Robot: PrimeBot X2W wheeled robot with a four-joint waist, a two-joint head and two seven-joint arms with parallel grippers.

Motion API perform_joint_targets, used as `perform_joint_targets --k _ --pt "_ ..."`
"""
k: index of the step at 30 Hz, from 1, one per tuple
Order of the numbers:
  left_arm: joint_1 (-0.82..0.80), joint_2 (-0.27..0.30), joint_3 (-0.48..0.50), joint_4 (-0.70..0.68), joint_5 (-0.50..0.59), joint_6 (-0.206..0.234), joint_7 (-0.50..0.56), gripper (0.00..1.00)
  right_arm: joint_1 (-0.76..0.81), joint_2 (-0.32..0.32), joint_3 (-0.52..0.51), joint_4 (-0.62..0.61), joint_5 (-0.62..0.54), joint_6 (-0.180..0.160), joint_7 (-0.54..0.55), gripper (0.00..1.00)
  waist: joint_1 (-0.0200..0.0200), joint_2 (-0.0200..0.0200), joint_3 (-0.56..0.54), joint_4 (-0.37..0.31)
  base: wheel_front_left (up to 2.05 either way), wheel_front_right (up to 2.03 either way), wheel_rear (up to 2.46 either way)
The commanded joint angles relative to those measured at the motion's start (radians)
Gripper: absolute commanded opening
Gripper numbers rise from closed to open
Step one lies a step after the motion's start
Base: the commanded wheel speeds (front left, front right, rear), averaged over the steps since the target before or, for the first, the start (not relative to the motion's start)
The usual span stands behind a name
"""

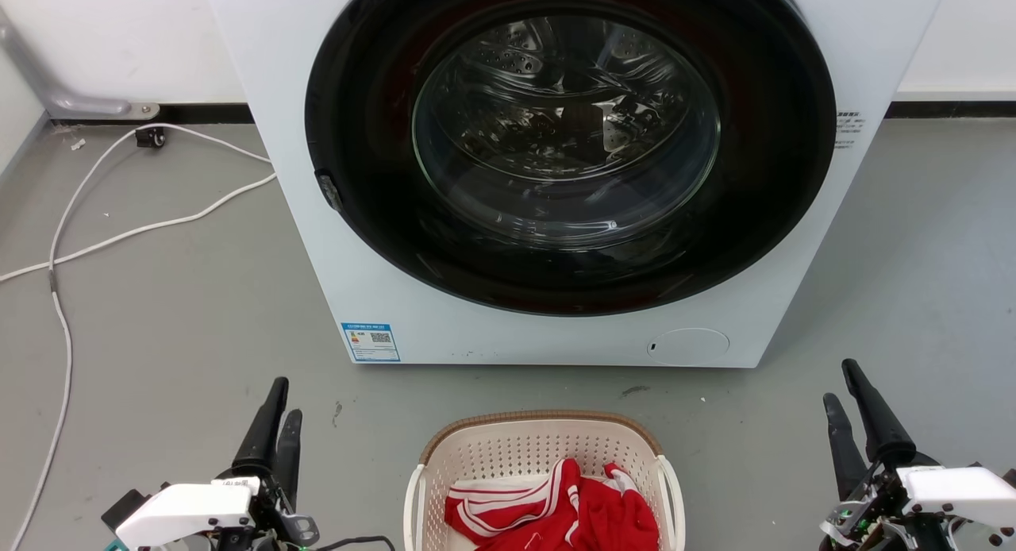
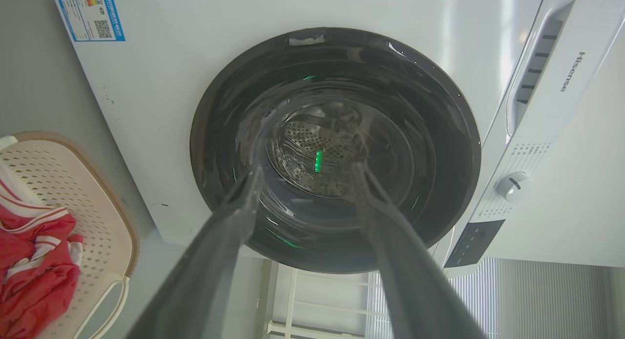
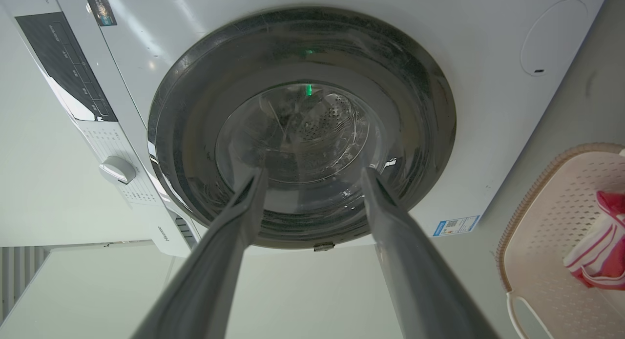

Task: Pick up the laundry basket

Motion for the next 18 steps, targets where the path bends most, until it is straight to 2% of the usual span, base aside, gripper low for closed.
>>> perform_joint_targets --k 1,11,18 --pt "-0.013 0.003 -0.005 -0.028 -0.002 -0.001 -0.016 1.00 -0.015 -0.003 0.007 -0.025 -0.015 0.000 -0.016 1.00 0.0000 0.0000 -0.001 0.000 0.00 0.00 0.00" --pt "0.007 0.003 0.001 -0.039 0.017 -0.001 -0.060 1.00 -0.001 -0.003 0.005 -0.033 -0.075 0.000 -0.060 1.00 0.0000 0.0000 -0.005 0.001 0.00 0.00 0.00" --pt "0.012 0.003 0.052 -0.016 0.080 -0.001 -0.091 1.00 0.004 -0.003 -0.015 -0.043 -0.158 0.000 -0.091 1.00 0.0000 0.0000 -0.008 0.002 0.00 0.00 0.00"
